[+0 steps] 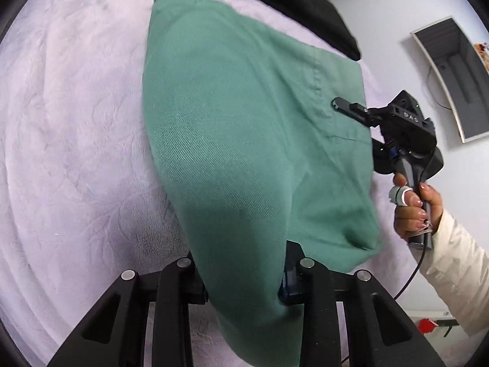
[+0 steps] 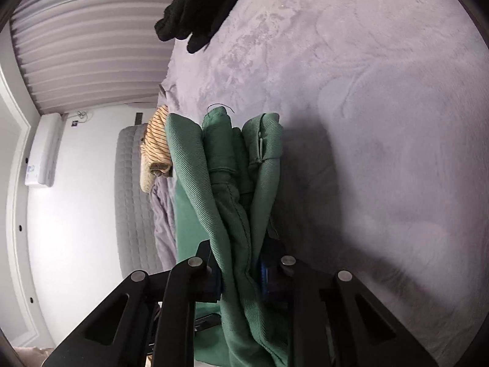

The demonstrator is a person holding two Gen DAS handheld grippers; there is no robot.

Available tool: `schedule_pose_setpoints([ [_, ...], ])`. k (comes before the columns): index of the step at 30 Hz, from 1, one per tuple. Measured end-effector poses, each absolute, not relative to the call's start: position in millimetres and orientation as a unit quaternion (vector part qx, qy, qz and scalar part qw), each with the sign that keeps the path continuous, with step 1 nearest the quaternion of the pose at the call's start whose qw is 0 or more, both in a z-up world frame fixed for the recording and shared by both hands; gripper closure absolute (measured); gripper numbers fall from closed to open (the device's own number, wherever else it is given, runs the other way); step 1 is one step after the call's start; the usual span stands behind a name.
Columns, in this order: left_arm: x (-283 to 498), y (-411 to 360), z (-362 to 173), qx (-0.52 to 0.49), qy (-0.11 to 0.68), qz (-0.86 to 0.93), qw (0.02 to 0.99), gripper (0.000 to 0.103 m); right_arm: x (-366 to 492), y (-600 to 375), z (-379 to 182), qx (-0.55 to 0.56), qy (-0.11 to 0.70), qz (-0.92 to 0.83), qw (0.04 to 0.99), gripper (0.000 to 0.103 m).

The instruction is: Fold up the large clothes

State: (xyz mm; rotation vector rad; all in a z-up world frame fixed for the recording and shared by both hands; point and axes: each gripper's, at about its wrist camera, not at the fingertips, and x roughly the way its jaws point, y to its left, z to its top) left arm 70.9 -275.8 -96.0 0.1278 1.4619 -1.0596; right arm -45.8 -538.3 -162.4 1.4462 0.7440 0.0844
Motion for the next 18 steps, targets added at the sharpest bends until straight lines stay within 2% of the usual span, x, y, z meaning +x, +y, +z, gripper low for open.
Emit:
schedule_pose_setpoints([
  [11,59.5,-177.4,-46.1,0.065,0.612,-0.491,0.616,0.070,-59.3,-450.9,-98.3,0.645,0.310,0.058,0.696,0.084],
  [17,30.0,-91.2,-51.1,0.107,0.631,-0.454,0.620,0.069,-73.6,-361.4,-115.6,0.659,0.332,0.066,0.672,0.084],
  [18,20.9,-79.7,-60.4,0.128,0.633,-0.432,0.630,0.063,-73.6,-345.9,-124.3,0.661,0.344,0.061,0.664,0.084],
])
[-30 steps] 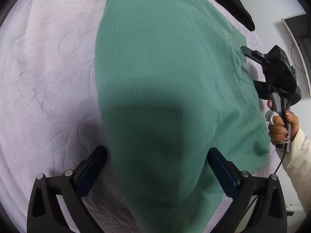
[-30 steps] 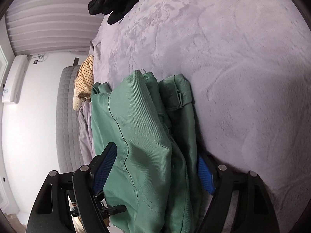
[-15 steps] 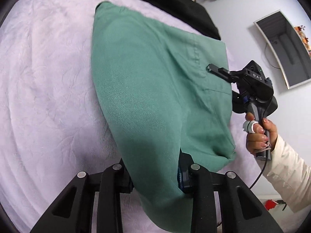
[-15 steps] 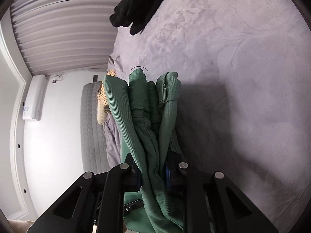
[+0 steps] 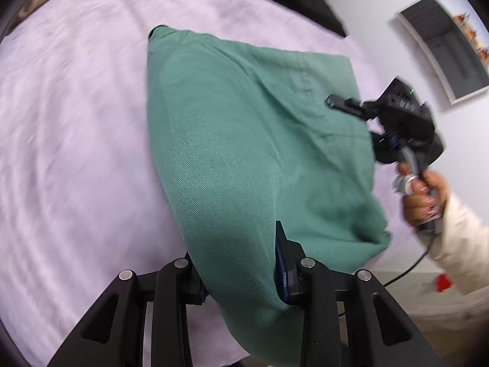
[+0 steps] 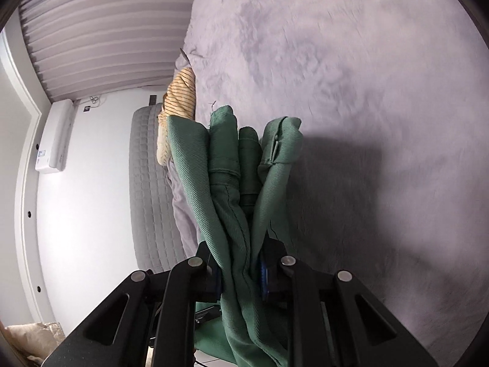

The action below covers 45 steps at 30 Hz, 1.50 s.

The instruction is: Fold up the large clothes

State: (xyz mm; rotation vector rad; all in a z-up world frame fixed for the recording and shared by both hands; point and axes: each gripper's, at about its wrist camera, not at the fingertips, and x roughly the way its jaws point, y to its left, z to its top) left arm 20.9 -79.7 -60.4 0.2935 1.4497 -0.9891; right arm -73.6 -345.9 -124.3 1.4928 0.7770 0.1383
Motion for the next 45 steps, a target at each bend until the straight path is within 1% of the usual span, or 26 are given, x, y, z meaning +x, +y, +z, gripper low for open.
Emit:
schedule_pose_setpoints([
  [2,6.7,-59.4,-84.9,0.164,0.650,-0.389,0.632,0.056,-73.2,-322.5,-141.4,0.655,0.383,0.033,0.651,0.083],
  [4,3.1,-44.1,-99.1,0.173,0.666,-0.369,0.625,0.056,-77.8,-311.3,-153.8,0.647,0.417,-0.027,0.638,0.077],
  [7,16.8,-22.1,-86.2,0.141,0.657,-0.377,0.637,0.056,-87.5,-311.7,-140.0,0.629,0.419,-0.072,0.650,0.070],
  [9,30.2,-17.0,-72.8,0.138,0.633,-0.377,0.662,0.055,-89.4,-311.4,-116.6,0.570,0.440,-0.114,0.684,0.068],
  [10,38.9,-19.0,-68.4,0.135,0.624,-0.374,0.673,0.051,-90.2,-310.8,-105.6,0.543,0.444,-0.128,0.702,0.068],
  [11,50.4,-23.3,-65.9,0.129,0.617,-0.371,0.682,0.037,-87.2,-313.3,-96.2,0.529,0.439,-0.135,0.714,0.068],
  [12,60.3,-26.2,-63.9,0.122,0.607,-0.366,0.694,0.032,-85.1,-314.3,-89.5,0.522,0.433,-0.136,0.722,0.068],
  [13,66.4,-32.1,-62.7,0.119,0.597,-0.365,0.705,0.032,-79.2,-317.2,-85.7,0.518,0.432,-0.136,0.726,0.068],
  [14,63.6,-37.1,-61.8,0.122,0.592,-0.366,0.708,0.032,-72.5,-318.0,-85.1,0.513,0.436,-0.135,0.726,0.069],
  [16,74.5,-52.1,-68.8,0.142,0.587,-0.360,0.712,0.032,-53.0,-316.5,-87.1,0.481,0.466,-0.148,0.728,0.094],
  [18,72.8,-64.9,-78.7,0.159,0.587,-0.359,0.708,0.032,-39.4,-312.9,-93.7,0.418,0.501,-0.170,0.738,0.095],
  [19,69.7,-71.5,-84.8,0.168,0.587,-0.358,0.706,0.032,-33.1,-315.8,-101.4,0.405,0.513,-0.176,0.736,0.095],
  [21,63.9,-81.0,-96.7,0.176,0.587,-0.356,0.706,0.031,-30.6,-325.8,-124.0,0.418,0.522,-0.177,0.722,0.095],
  [24,62.8,-79.0,-99.1,0.174,0.591,-0.352,0.705,0.031,-38.2,-337.9,-138.3,0.438,0.512,-0.175,0.717,0.095],
  [30,29.9,-49.2,-84.3,0.209,0.592,-0.376,0.682,0.031,-45.9,-338.0,-136.9,0.432,0.515,-0.170,0.720,0.095],
  [33,6.4,-34.2,-95.8,0.242,0.599,-0.383,0.660,0.031,-45.9,-337.2,-134.0,0.436,0.513,-0.173,0.719,0.095],
  [36,-5.7,-24.0,-102.5,0.245,0.601,-0.382,0.657,0.031,-50.5,-333.6,-122.1,0.444,0.511,-0.170,0.717,0.089],
  [38,-7.0,-21.5,-102.4,0.236,0.606,-0.379,0.658,0.031,-59.5,-326.9,-110.4,0.444,0.517,-0.167,0.713,0.079],
  [39,-7.4,-20.6,-102.5,0.233,0.608,-0.377,0.659,0.031,-67.6,-321.6,-102.5,0.446,0.517,-0.164,0.712,0.067],
  [40,-7.8,-19.5,-102.9,0.230,0.609,-0.377,0.659,0.031,-76.6,-314.8,-94.1,0.449,0.513,-0.158,0.714,0.050],
  [41,-8.7,-19.5,-104.1,0.228,0.610,-0.377,0.659,0.031,-85.2,-307.4,-86.3,0.451,0.509,-0.152,0.717,0.044],
  [42,-9.5,-18.2,-104.5,0.226,0.610,-0.378,0.659,0.031,-95.6,-298.2,-77.6,0.453,0.506,-0.145,0.720,0.042],
  [45,-10.4,-14.2,-104.3,0.219,0.615,-0.377,0.657,0.031,-122.9,-269.5,-67.6,0.479,0.507,-0.119,0.707,0.042],
])
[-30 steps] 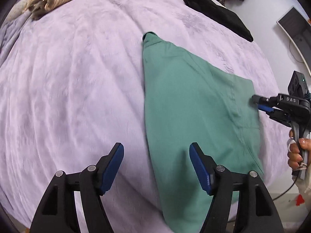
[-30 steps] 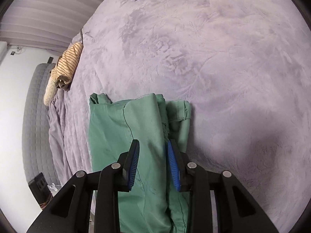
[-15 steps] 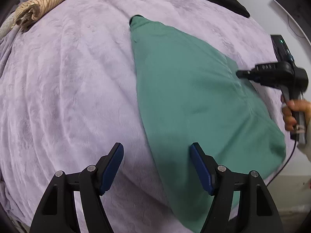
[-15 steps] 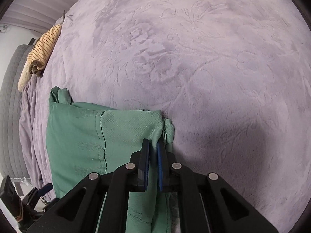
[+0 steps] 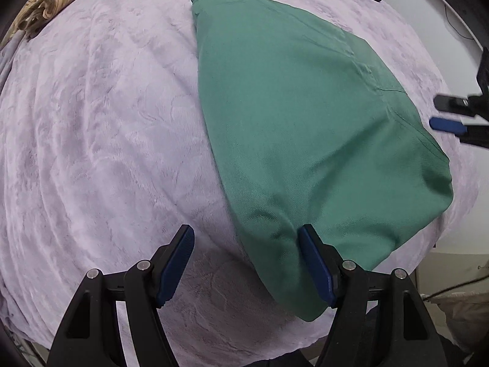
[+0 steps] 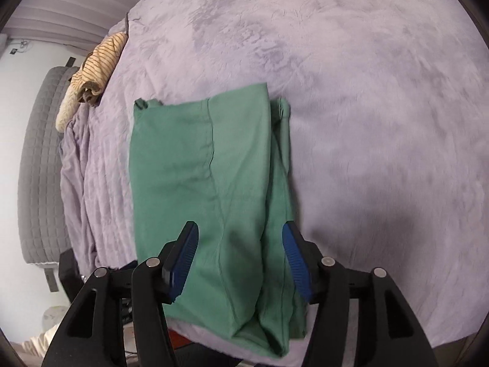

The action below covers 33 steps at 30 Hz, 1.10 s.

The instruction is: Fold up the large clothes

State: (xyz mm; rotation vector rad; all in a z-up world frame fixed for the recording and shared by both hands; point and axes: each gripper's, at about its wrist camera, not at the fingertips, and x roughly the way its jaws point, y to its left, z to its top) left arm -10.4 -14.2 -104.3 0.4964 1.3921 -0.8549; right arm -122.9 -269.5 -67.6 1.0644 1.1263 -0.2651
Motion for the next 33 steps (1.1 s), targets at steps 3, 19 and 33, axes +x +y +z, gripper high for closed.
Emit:
schedule_pose_setpoints([
  [3,-10.1,-9.4,-101.6,0.213,0.619,-0.377,0.655,0.031,-138.4,-245.0,-79.8,0.504,0.525,-0.110,0.677,0.042],
  [19,-19.1,23.0,-101.4,0.208,0.624,-0.380,0.650,0.021,-158.6,-214.7,-122.7,0.435,0.585,-0.172,0.662,0.098],
  [33,-26.0,25.0,-108.1,0.222,0.618,-0.375,0.655,0.018,-184.9,-211.2,-125.9,0.457,0.592,-0.200,0.633,0.090],
])
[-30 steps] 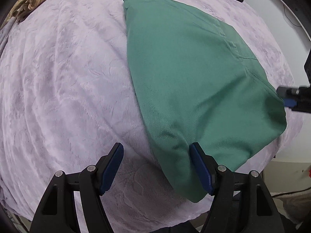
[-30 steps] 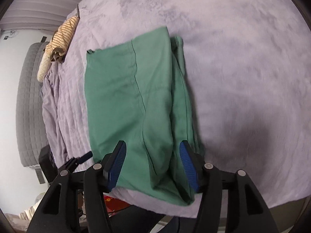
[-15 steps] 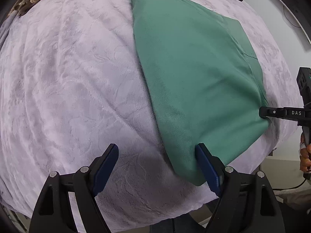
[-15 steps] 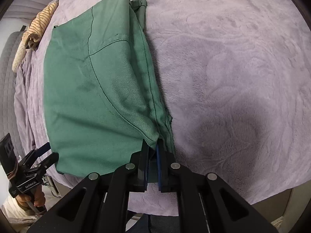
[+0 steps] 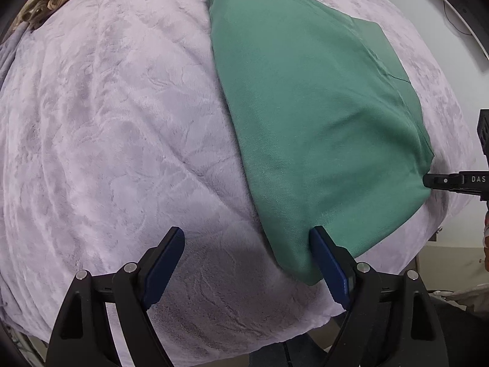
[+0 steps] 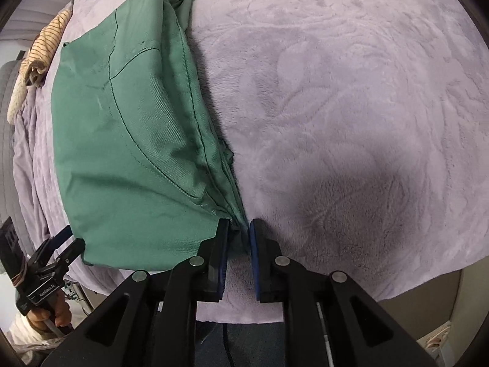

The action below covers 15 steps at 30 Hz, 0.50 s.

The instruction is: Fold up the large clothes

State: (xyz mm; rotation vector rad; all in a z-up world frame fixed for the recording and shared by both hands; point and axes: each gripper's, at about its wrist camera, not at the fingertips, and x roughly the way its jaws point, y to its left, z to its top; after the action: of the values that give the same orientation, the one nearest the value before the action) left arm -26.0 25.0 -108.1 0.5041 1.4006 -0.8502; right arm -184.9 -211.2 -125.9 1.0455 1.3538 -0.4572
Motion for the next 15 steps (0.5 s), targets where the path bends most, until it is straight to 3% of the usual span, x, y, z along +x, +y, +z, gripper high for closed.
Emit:
schedule_pose_setpoints([
  [8,-25.8,26.8,-108.1,0.221,0.613,-0.379,0.657,0.018,-196.8,-207.5,-58.9,0.466,0.513,-0.208,0.691,0.090],
  [15,-26.3,24.2,-105.9,0.223,0.615,-0.376,0.656,0.018,-156.8,-183.2,-113.9,0.418,0.608,-0.207,0.642,0.092],
])
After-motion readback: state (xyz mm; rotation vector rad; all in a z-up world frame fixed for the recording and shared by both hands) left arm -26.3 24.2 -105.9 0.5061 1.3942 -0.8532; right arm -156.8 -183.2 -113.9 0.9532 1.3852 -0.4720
